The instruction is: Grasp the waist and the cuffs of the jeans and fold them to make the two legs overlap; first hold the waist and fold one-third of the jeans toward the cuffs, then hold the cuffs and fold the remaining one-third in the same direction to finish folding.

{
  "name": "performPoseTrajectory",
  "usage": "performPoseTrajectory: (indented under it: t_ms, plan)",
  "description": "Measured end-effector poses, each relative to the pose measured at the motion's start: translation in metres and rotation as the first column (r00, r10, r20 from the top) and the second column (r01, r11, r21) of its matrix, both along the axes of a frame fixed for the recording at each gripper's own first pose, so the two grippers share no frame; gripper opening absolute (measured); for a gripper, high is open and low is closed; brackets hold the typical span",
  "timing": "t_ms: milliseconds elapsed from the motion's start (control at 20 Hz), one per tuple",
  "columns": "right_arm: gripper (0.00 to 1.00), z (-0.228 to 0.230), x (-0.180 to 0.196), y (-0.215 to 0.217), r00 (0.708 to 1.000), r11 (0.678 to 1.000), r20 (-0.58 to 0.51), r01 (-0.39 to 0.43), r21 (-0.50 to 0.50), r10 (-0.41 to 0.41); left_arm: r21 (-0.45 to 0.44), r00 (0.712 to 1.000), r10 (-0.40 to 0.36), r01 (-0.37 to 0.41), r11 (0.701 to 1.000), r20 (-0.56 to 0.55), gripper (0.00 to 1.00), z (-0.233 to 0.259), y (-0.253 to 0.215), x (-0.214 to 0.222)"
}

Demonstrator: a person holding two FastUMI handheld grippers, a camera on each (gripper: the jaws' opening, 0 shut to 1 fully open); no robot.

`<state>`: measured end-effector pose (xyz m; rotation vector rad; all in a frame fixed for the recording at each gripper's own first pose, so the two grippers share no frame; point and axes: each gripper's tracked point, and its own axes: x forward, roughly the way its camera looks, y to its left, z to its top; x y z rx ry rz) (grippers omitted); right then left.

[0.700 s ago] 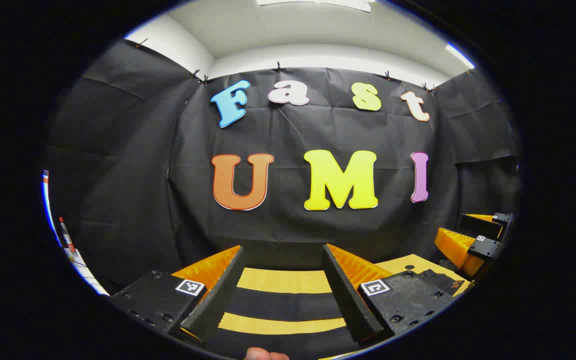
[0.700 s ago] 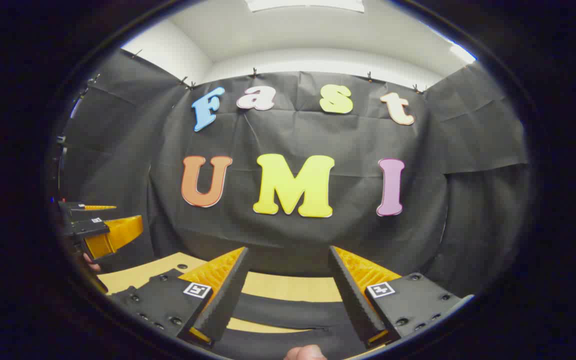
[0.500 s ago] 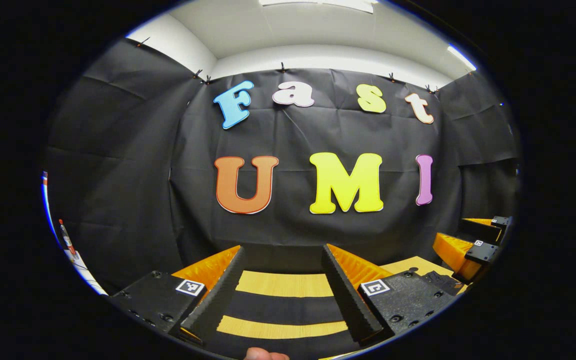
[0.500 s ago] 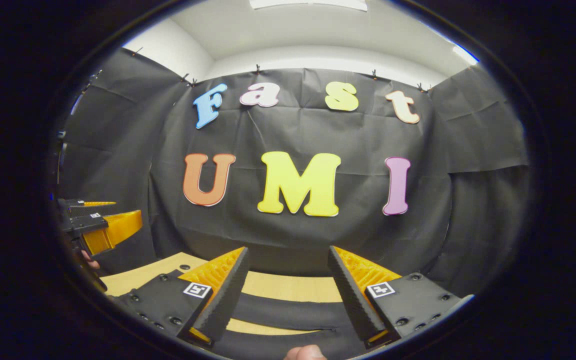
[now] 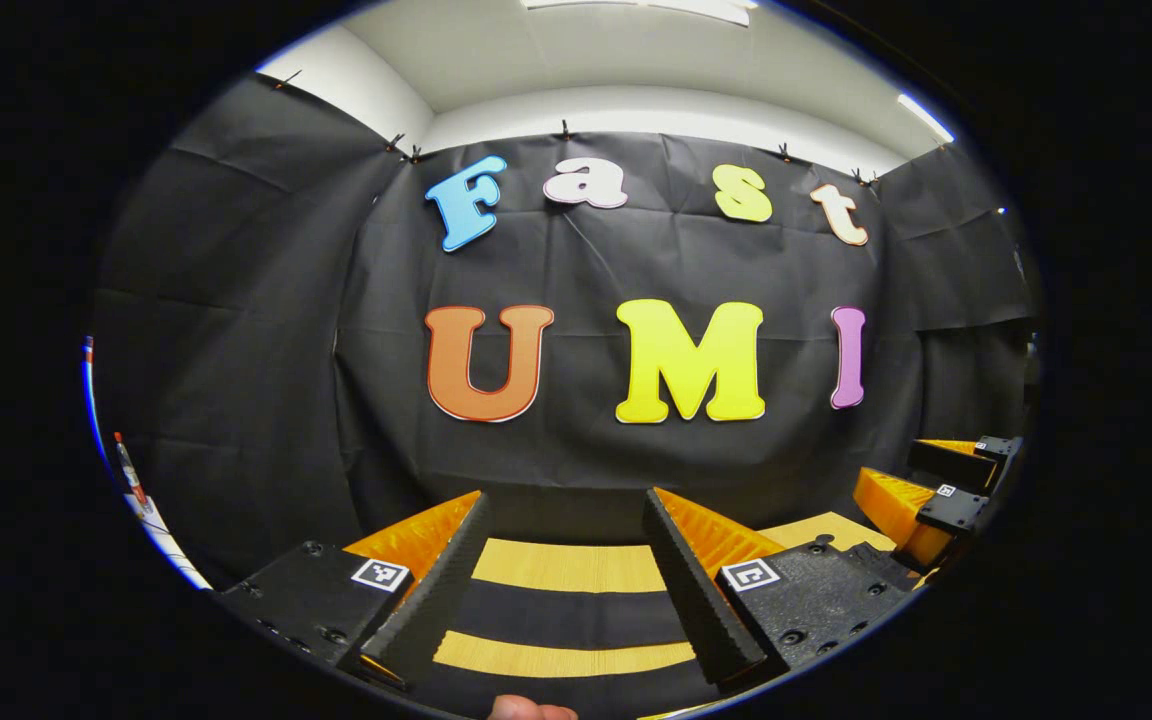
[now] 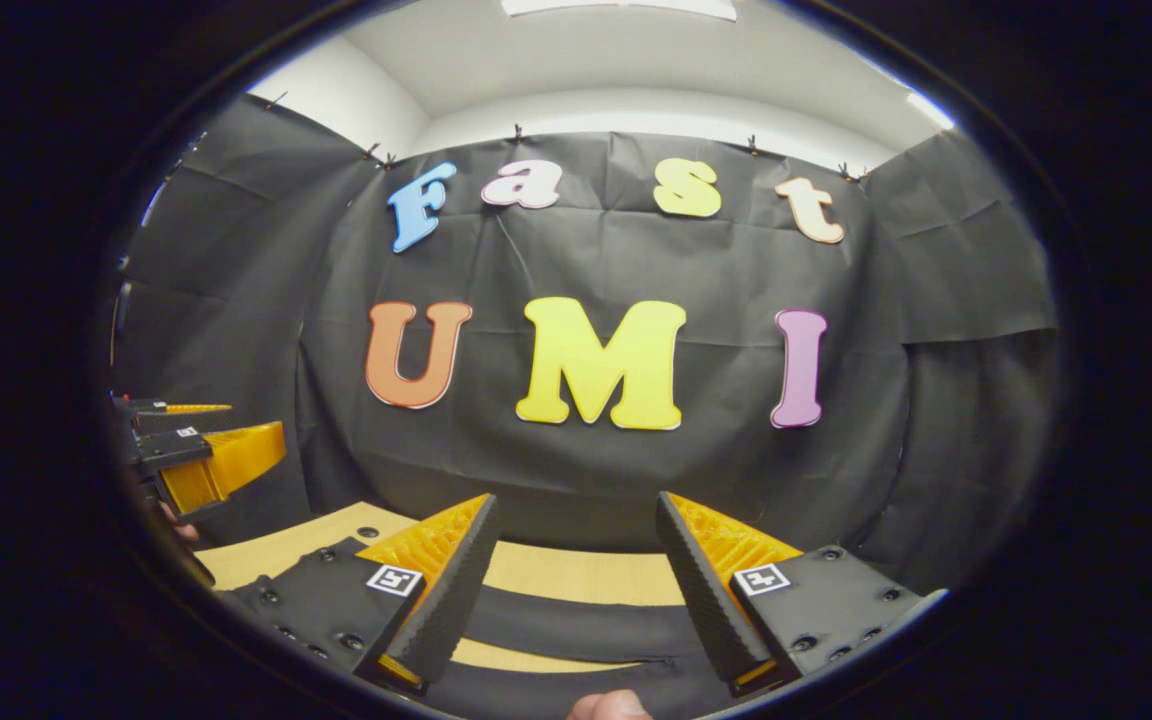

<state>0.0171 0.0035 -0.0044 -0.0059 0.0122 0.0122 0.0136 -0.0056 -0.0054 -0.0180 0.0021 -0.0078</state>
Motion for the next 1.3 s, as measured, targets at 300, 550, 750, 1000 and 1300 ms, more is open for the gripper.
performPoseTrajectory:
  t_ms: [300, 550, 750, 1000, 1300]
  plan:
    - [0.97, -0.002, -0.007, -0.027, 1.000, 1.000, 0.000, 0.027, 0.002, -0.027, 0.004, 0.999, -0.031, 0.032, 0.999, -0.018, 0.97, -0.006, -0.020, -0.002]
    - [0.97, -0.015, -0.010, -0.062, 0.997, 0.998, -0.035, 0.063, 0.005, -0.063, -0.006, 0.999, -0.009, 0.009, 1.000, -0.053, 0.97, -0.019, -0.011, -0.005]
    - [0.97, -0.036, -0.011, -0.112, 0.987, 0.991, -0.096, 0.132, 0.001, -0.131, -0.039, 0.988, 0.056, -0.062, 0.997, -0.142, 0.98, -0.050, 0.027, -0.012]
    - [0.96, -0.086, -0.022, -0.203, 0.939, 0.968, -0.253, 0.249, 0.031, -0.234, -0.182, 0.914, 0.141, -0.223, 0.958, -0.380, 0.98, -0.129, 0.089, -0.047]
    - [0.97, -0.160, -0.067, -0.265, 0.844, 0.958, -0.491, 0.281, 0.064, -0.215, -0.368, 0.701, 0.149, -0.530, 0.764, -0.698, 0.99, -0.239, 0.134, -0.129]
